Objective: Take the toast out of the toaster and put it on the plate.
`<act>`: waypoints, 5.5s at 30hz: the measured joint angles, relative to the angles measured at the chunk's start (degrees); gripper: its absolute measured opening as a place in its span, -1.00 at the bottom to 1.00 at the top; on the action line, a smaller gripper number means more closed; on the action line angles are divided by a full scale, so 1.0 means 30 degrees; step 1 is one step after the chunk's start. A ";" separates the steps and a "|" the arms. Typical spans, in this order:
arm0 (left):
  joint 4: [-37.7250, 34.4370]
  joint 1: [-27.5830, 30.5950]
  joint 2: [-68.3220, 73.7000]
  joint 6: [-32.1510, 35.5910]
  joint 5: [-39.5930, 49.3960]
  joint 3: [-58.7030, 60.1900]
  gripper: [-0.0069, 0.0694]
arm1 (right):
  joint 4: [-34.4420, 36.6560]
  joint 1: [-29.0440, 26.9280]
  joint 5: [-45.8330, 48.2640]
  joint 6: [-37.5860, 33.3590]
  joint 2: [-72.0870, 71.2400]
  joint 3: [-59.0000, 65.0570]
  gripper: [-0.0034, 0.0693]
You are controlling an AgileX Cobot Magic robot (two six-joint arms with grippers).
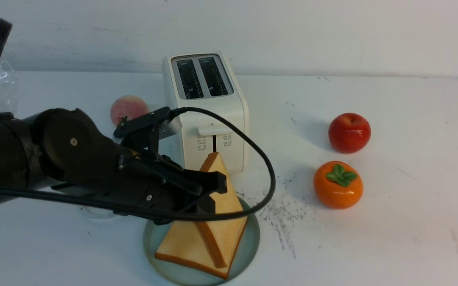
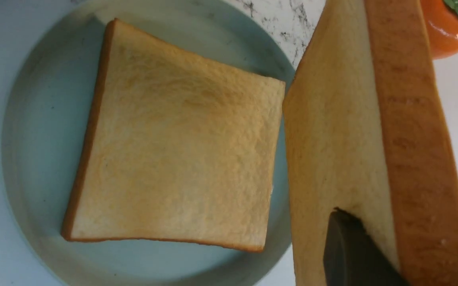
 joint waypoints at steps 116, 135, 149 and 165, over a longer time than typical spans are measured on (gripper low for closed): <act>1.0945 0.0001 0.3617 -0.6515 0.2494 -0.1903 0.53 | 0.0396 0.0000 -0.0150 0.0000 0.0000 0.0000 -0.46; 1.2341 0.0001 0.3617 -0.7671 0.9366 -0.7383 -0.83 | -0.0907 0.0000 0.3230 0.1725 -0.3374 0.0000 -0.46; 1.2019 0.0001 0.3778 -0.7671 0.9369 -0.7899 -0.86 | -0.6140 0.0000 0.0608 0.8719 -1.3212 0.4445 -0.95; 1.2384 0.0001 0.3778 -0.7671 0.9983 -0.7899 -0.86 | -0.5911 0.0000 -1.2206 0.8997 -1.3548 1.2479 -0.93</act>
